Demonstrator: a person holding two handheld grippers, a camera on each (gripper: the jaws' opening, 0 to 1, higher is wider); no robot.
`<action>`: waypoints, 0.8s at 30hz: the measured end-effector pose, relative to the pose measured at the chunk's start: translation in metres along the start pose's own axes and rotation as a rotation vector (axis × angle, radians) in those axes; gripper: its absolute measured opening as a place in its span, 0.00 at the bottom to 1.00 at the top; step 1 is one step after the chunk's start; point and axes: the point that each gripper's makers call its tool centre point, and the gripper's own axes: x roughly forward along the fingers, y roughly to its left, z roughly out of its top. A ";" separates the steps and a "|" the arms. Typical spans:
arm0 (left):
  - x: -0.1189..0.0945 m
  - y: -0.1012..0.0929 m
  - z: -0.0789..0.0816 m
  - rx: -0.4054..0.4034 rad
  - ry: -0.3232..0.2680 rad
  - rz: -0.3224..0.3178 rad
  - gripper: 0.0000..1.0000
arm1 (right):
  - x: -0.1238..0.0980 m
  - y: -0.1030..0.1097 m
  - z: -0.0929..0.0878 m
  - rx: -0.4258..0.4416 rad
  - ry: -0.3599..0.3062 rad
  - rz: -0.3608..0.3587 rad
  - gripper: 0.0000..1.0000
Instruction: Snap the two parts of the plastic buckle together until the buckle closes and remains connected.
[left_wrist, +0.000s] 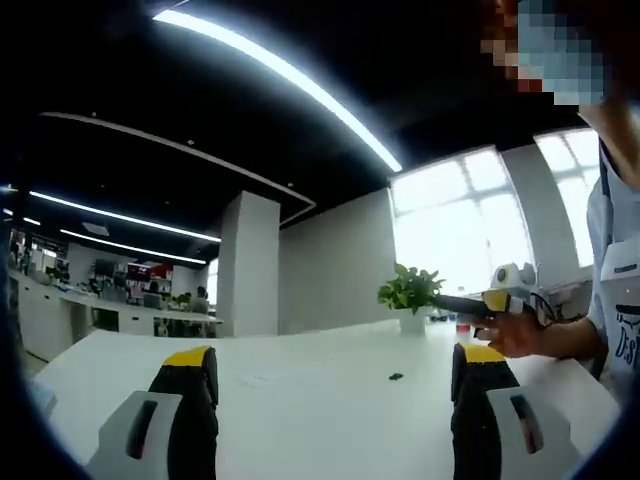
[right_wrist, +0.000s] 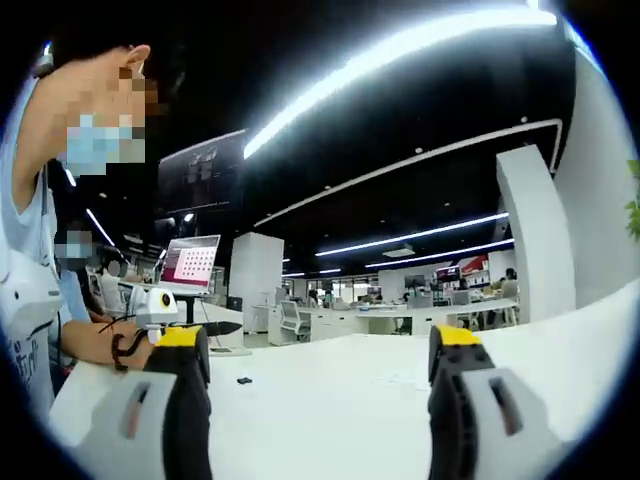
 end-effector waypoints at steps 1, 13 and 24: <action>-0.001 0.002 0.001 0.000 -0.003 0.007 0.99 | 0.000 -0.001 0.000 -0.001 -0.002 0.000 0.92; -0.003 0.005 0.012 -0.084 -0.057 -0.006 0.99 | -0.001 -0.009 0.002 0.047 -0.033 -0.007 0.92; -0.003 -0.008 0.016 -0.008 -0.074 -0.068 0.99 | -0.004 -0.014 0.007 0.236 -0.107 0.032 1.00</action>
